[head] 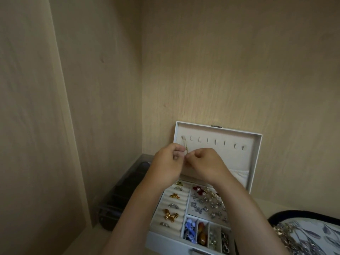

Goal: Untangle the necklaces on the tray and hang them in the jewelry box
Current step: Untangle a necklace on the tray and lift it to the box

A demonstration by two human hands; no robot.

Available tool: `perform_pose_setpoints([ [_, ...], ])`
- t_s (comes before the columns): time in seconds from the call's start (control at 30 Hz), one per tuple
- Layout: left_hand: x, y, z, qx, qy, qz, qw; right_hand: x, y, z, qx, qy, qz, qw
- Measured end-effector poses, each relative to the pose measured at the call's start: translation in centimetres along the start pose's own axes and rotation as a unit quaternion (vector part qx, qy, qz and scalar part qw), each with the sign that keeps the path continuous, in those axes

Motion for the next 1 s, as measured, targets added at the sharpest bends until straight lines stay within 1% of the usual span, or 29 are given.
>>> perform_pose_setpoints([
  [0.07, 0.0, -0.3, 0.2, 0.010, 0.016, -0.010, 1.000, -0.1, 0.4, 0.0, -0.002, 0.002, -0.016, 1.000],
  [0.13, 0.1, -0.6, 0.4, 0.013, 0.031, 0.005, 0.999, -0.2, 0.8, 0.3, -0.033, 0.010, -0.026, 0.999],
  [0.27, 0.9, -2.3, 0.1, 0.019, 0.044, 0.114, 0.992, -0.1, 1.1, 0.9, -0.149, 0.007, -0.017, 0.989],
  [0.33, 1.0, -3.0, 0.4, 0.020, 0.048, 0.137, 0.989, 0.2, 1.0, 1.1, -0.180, 0.006, -0.009, 0.984],
  [0.43, 0.8, -2.6, 0.8, 0.035, 0.064, 0.118, 0.990, 0.2, 1.4, 1.0, -0.187, 0.010, -0.023, 0.982],
  [0.5, 0.6, -2.2, 1.0, 0.048, 0.074, 0.106, 0.990, 0.2, 1.5, 0.7, -0.178, 0.002, -0.010, 0.984],
  [0.57, 0.4, -1.6, 0.9, 0.058, 0.076, 0.094, 0.991, 0.3, 1.1, 0.2, -0.155, -0.023, 0.043, 0.987],
  [0.63, 0.2, -1.0, 0.5, 0.070, 0.063, 0.078, 0.992, 0.9, 0.3, -0.4, -0.107, -0.044, 0.111, 0.987],
  [0.7, 0.1, -0.3, 0.0, 0.069, 0.031, 0.056, 0.996, 1.7, -0.5, -0.5, -0.061, -0.042, 0.164, 0.984],
  [0.77, 0.1, 0.2, -0.5, 0.069, 0.007, 0.035, 0.997, 2.3, -1.1, 0.0, -0.058, -0.020, 0.195, 0.979],
  [0.9, -0.1, 0.4, -0.6, 0.046, -0.021, 0.032, 0.998, 2.3, -1.4, 0.4, -0.075, -0.003, 0.182, 0.980],
  [1.0, 0.0, 0.5, -0.6, -0.028, -0.055, 0.023, 0.998, 1.4, -0.6, 0.1, -0.034, 0.015, 0.118, 0.992],
])
Point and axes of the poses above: each hand's wrist, its own x-axis away from the middle knuckle, its own y-axis out of the back of the hand, z = x × y, the point moved 7 cm from there along -x, towards the middle knuckle, and after that the axes turned 4 degrees about -z, right-handed, at the moved point
